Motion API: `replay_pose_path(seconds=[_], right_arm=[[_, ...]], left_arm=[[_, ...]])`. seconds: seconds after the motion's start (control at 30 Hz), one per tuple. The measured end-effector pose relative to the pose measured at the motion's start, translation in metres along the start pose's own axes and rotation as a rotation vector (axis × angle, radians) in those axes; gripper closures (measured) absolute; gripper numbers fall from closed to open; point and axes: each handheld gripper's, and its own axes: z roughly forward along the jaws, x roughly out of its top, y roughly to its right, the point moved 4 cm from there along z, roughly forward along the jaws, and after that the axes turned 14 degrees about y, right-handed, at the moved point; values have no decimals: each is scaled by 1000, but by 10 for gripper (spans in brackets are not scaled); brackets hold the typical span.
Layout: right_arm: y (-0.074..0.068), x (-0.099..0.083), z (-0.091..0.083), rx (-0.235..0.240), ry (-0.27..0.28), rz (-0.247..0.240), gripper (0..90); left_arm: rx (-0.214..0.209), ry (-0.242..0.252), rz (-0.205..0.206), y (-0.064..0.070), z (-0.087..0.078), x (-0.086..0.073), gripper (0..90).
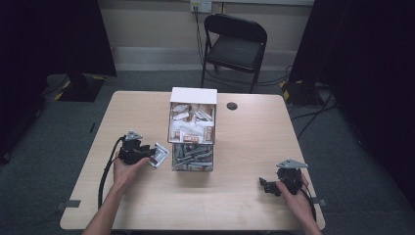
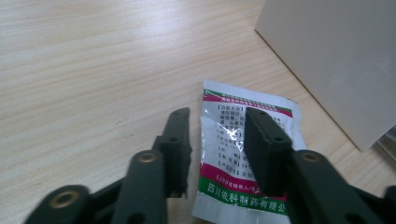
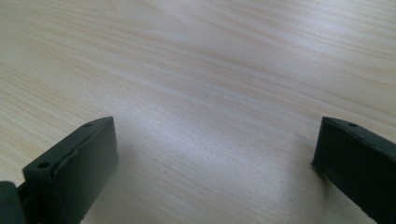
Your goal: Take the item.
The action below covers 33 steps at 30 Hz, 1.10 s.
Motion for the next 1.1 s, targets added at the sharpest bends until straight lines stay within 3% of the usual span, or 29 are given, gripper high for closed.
replay_pose_path(seconds=[0.07, 0.33, 0.6, 0.73, 0.83, 0.93, 1.0, 1.1], right_arm=[[0, 0, 0, 0, 0, 0, 0], [0, 0, 0, 0, 0, 0, 0], [0, 0, 0, 0, 0, 0, 0], [0, 0, 0, 0, 0, 0, 0], [0, 0, 0, 0, 0, 0, 0], [0, 0, 0, 0, 0, 0, 0], [0, 0, 0, 0, 0, 0, 0], [0, 0, 0, 0, 0, 0, 0]], left_arm=[[0, 8, 5, 0, -2, 2, 596], [1, 33, -30, 0, -8, 9, 365], [-13, 51, -15, 1, -23, 16, 224], [-30, 64, -4, 3, -34, 19, 193], [-8, 59, 0, 1, -43, 22, 195], [-26, 95, 9, 1, -54, 26, 203], [-45, 111, -7, 1, -61, 26, 197], [-36, 109, 22, -1, -72, 25, 197]])
